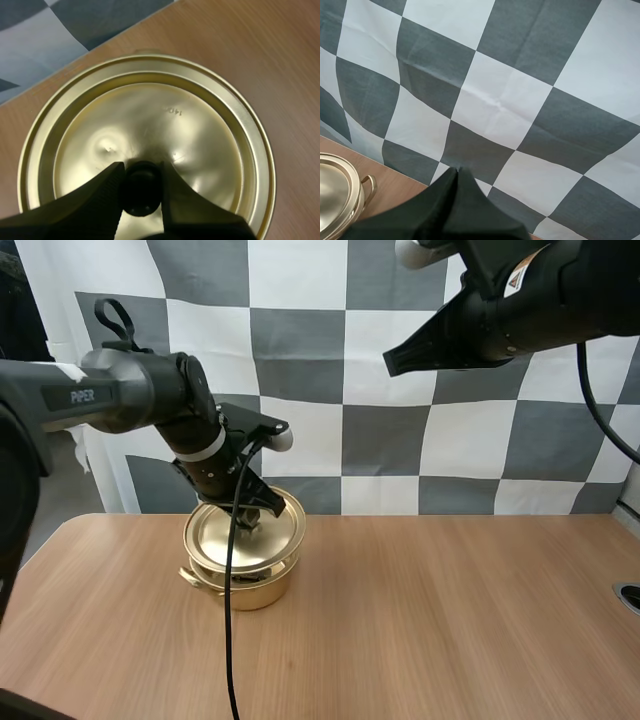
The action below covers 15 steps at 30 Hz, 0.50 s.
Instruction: Open the pot, put the car inside, and close it
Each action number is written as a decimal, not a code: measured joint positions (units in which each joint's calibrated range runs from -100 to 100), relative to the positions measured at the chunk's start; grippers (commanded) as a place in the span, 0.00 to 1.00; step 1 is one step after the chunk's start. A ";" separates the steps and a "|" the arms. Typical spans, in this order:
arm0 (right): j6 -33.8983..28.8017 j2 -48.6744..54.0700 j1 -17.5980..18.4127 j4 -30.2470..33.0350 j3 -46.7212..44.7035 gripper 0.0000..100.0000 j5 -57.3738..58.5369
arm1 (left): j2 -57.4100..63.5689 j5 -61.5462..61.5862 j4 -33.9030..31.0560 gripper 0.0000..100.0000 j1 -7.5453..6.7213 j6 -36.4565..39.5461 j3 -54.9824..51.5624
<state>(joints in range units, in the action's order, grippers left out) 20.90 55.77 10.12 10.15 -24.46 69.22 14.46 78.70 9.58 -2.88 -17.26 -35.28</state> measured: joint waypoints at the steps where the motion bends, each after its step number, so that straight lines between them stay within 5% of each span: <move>1: 0.00 0.00 0.00 0.00 0.00 0.00 0.00 | -0.57 -0.67 -0.11 0.00 0.00 0.00 -0.13; 15: 0.00 0.00 0.00 0.00 0.00 0.00 0.16 | -5.05 -6.19 -0.35 0.00 0.00 -0.28 -0.13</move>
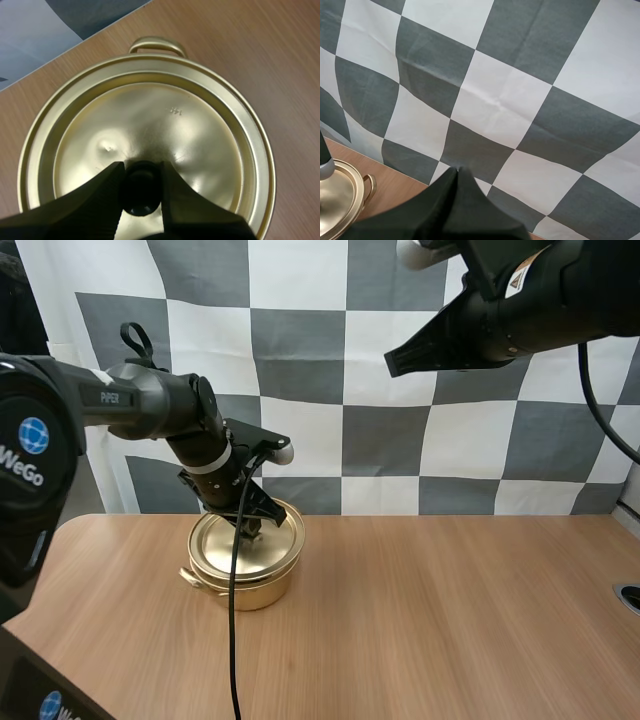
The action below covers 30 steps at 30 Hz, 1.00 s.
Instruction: Open the pot, put the car inside, and close it
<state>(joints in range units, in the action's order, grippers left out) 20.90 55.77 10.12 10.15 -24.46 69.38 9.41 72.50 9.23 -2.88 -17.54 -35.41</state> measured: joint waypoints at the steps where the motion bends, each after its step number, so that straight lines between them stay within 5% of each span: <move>1: 0.00 0.00 0.00 0.00 0.00 0.00 0.00 | -0.31 -0.26 0.00 0.00 0.00 0.00 0.00; 30: 0.00 0.00 0.00 0.00 0.00 0.00 0.72 | -5.69 -5.66 -2.55 0.00 0.00 -0.14 0.00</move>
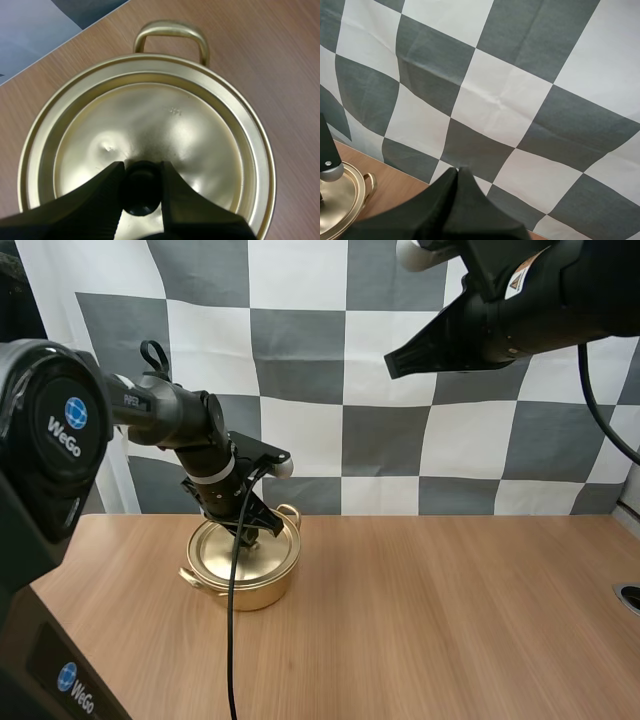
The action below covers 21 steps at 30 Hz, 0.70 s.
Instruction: Open the pot, put the car inside, and close it
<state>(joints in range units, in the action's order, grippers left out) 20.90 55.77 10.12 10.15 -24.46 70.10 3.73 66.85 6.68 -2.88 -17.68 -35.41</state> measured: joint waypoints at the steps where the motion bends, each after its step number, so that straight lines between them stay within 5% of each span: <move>1: 0.00 0.00 0.00 0.00 0.00 0.00 0.00 | 0.00 0.00 0.00 0.00 0.00 0.00 0.00; 21: 0.00 0.00 0.00 0.00 0.00 0.00 0.34 | 0.00 0.57 0.58 0.00 0.00 0.00 0.00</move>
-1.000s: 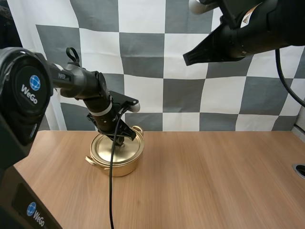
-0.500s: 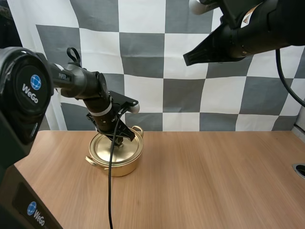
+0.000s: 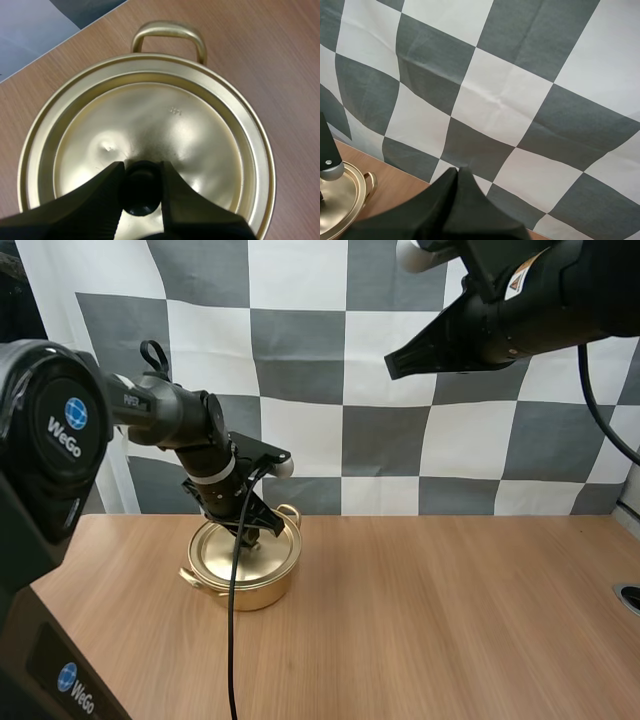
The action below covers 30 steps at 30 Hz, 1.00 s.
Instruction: Open the pot, put the car inside, and close it
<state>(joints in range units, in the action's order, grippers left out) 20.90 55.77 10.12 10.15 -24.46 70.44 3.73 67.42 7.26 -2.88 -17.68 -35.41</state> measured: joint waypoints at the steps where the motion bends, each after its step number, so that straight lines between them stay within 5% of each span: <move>1: 0.00 0.00 0.00 0.00 0.00 0.00 0.00 | 0.00 0.00 0.00 0.01 0.00 0.00 0.00; 9: 0.00 0.00 0.00 0.00 0.00 0.00 0.16 | 0.00 0.07 0.00 0.48 0.00 0.00 0.00; 14: 0.00 0.00 0.00 0.00 0.00 0.00 0.16 | 0.00 0.07 0.00 0.67 0.00 0.00 0.00; 30: 0.00 0.12 0.00 0.00 0.00 0.00 2.40 | 12.94 10.76 -0.61 0.70 0.00 2.60 9.71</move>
<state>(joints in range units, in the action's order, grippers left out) 20.90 55.89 10.12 10.15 -24.46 72.84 16.66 78.17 6.64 -2.88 -15.08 -25.70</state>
